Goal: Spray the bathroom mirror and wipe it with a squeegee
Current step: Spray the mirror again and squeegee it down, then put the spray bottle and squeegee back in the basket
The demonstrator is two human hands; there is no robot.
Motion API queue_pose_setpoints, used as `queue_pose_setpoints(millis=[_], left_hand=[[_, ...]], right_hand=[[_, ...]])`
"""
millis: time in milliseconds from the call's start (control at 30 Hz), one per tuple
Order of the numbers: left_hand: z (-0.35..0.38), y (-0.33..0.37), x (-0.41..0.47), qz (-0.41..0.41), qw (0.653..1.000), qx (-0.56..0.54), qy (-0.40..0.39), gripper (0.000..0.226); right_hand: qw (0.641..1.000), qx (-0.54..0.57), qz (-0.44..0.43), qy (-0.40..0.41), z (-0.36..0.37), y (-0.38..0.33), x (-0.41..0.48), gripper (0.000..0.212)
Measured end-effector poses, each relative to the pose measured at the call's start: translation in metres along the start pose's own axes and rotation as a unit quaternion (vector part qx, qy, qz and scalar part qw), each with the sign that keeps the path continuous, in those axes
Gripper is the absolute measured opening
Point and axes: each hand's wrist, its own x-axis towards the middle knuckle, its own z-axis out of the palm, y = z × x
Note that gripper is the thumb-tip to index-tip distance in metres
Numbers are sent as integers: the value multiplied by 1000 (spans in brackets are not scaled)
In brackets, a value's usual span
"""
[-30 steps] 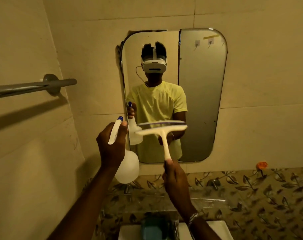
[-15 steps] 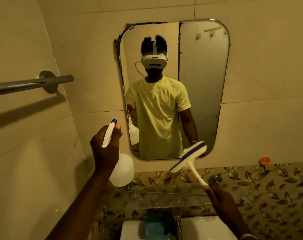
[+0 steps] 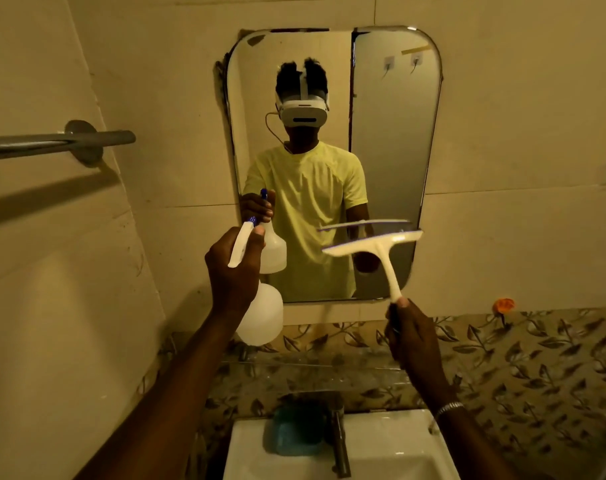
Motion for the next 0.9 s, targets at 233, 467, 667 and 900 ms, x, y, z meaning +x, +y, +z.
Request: queue_pose_setpoints(millis=[233,467,667,900], left_hand=[[12,11,1,19,1000,-4,5,31],[35,15,-7,12,1000,-19,-6,38],[87,32,-25,14,997,-55,-54,39],[169,63,-69,2,985,-102,-139,37]], right_hand=[[996,66,-45,-37,47,-66,20,44],[992,76,-97,-23,33,-90,34,30],[990,53,-126,20,-14,-90,36,43],[989,22,-113,93,-98,-76,28,42]])
